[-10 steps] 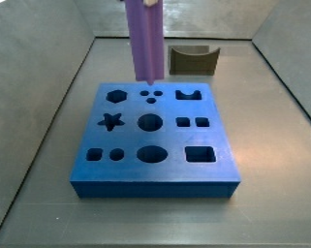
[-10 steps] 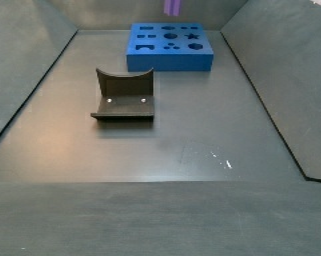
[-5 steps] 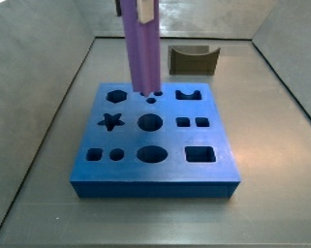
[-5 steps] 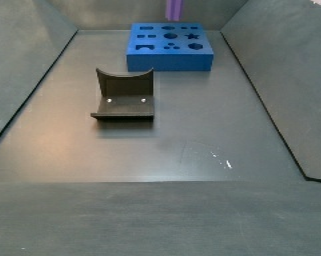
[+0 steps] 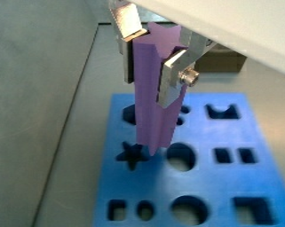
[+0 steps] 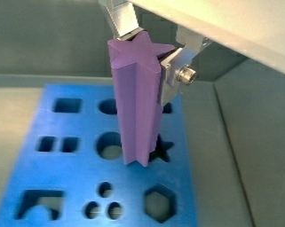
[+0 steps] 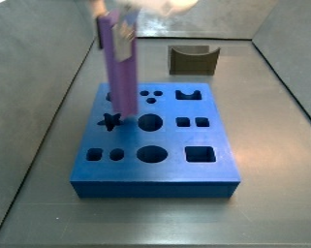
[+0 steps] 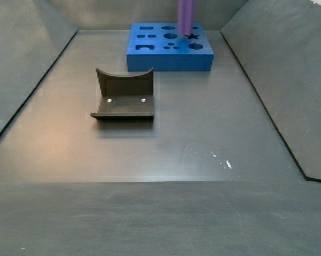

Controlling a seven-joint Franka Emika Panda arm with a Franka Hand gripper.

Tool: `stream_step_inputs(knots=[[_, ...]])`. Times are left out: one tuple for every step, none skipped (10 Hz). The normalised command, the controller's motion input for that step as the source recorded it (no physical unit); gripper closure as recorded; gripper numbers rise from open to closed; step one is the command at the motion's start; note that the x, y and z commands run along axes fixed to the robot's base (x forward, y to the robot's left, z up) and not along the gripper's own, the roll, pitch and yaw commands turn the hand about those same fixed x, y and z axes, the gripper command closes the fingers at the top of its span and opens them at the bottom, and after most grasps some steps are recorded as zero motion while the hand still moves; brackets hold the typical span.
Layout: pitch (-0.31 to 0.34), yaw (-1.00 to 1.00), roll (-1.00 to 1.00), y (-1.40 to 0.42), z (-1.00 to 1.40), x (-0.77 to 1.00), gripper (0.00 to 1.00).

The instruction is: Insert the star object.

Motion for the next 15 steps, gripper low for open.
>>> stream_step_inputs(knots=[[-0.120, 0.00, -0.04, -0.09, -0.14, -0.56, 1.00], [-0.087, 0.00, -0.02, -0.13, 0.00, -0.31, 1.00], [-0.054, 0.00, -0.01, -0.18, -0.02, -0.15, 1.00], [-0.060, 0.02, -0.01, -0.19, -0.07, -0.10, 1.00], [0.000, 0.00, -0.05, -0.11, -0.21, 0.01, 1.00], [0.000, 0.00, -0.07, 0.00, -0.25, 0.05, 1.00], [0.000, 0.00, -0.04, 0.00, -0.27, 0.00, 1.00], [0.001, 0.09, -0.03, 0.00, -0.38, 0.01, 1.00], [0.004, 0.12, -0.05, 0.05, -0.44, 0.04, 1.00], [0.001, 0.17, -0.05, 0.07, -0.43, 0.01, 1.00], [0.000, 0.23, -0.05, 0.06, -0.41, 0.01, 1.00], [0.000, 0.24, -0.04, 0.06, -0.41, 0.00, 1.00], [0.000, 0.20, -0.09, 0.00, -0.48, 0.00, 1.00], [0.000, 0.14, -0.15, 0.00, -0.52, 0.00, 1.00], [0.000, 0.12, -0.17, 0.00, -0.57, 0.00, 1.00]])
